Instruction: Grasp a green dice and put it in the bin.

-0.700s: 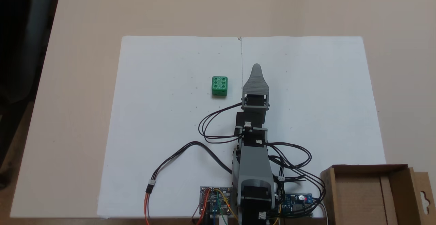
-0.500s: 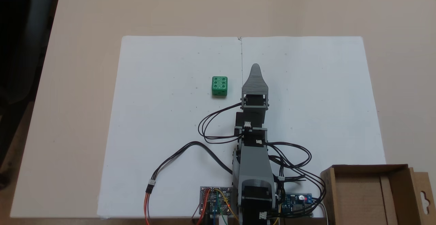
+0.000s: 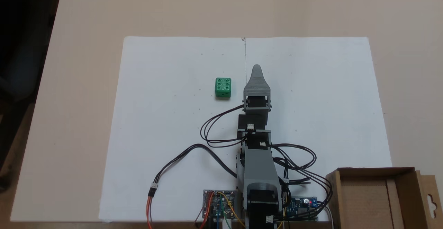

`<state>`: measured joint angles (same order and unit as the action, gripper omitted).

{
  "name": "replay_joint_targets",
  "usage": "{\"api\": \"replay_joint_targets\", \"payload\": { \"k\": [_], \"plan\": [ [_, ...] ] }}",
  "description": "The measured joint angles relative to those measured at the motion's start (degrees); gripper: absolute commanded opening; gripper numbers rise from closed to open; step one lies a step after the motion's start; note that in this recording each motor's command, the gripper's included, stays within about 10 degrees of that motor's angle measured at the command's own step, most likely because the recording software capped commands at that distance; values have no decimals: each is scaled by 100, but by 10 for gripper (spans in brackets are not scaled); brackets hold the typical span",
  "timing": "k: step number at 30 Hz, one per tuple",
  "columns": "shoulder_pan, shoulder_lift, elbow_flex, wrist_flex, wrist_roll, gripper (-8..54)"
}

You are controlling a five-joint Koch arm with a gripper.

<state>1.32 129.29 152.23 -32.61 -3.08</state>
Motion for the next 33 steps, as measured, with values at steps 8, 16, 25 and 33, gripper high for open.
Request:
{"api": "replay_joint_targets", "payload": {
  "k": [8, 16, 25, 33],
  "plan": [
    [0, 0, -185, 0, 0, 403],
    [9, 0, -1424, 659, 0, 397],
    [202, 0, -3946, 3797, 308, 420],
    [448, -18, -6021, 6697, 378, 426]
  ]
}}
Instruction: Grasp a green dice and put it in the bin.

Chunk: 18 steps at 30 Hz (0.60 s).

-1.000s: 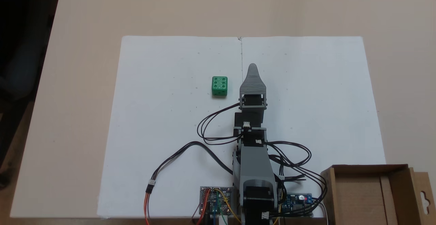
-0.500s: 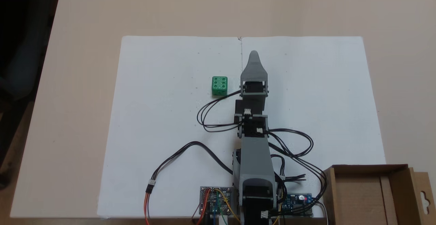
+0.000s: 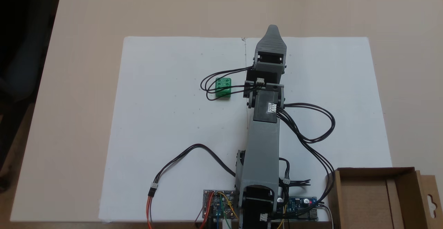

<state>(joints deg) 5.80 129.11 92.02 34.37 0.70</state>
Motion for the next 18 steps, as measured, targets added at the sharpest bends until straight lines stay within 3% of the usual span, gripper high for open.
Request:
{"api": "replay_joint_targets", "payload": {
  "k": [9, 18],
  "plan": [
    [18, -729, -2953, 3199, 9, 425],
    [-396, -1529, -3173, 5748, 694, 426]
  ]
}}
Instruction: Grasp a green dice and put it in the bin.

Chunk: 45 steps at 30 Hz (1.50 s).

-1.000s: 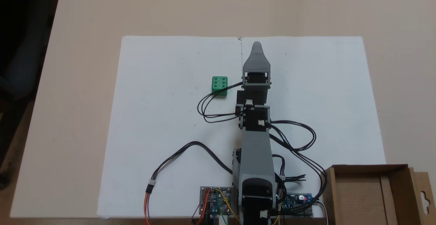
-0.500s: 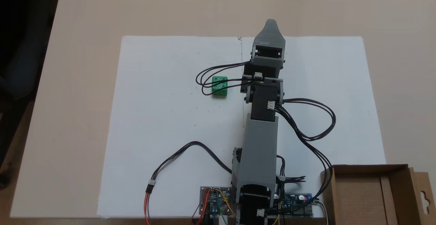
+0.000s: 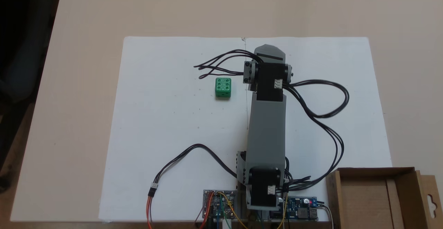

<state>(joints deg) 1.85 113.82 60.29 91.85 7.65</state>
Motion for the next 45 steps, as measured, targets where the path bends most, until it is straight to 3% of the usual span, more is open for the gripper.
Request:
{"api": "replay_joint_targets", "payload": {
  "k": [9, 26, 45],
  "plan": [
    [-571, -729, 9, 686, 580, 427],
    [-1890, -2074, 9, -97, 1406, 425],
    [-2083, -2496, 0, -448, 1503, 424]
  ]
}}
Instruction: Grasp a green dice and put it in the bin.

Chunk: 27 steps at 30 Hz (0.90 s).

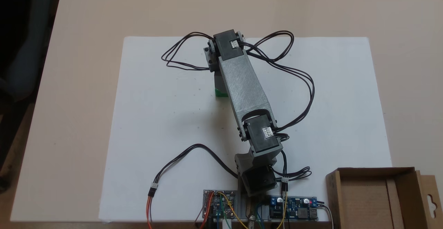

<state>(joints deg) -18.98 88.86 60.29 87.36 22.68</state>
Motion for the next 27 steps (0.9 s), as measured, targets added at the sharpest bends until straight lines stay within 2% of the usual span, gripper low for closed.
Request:
{"api": "replay_joint_targets", "payload": {
  "k": [18, 27],
  "plan": [
    [0, -44, 1441, -1512, 114, 424],
    [0, -404, 1494, -1898, 114, 424]
  ]
}}
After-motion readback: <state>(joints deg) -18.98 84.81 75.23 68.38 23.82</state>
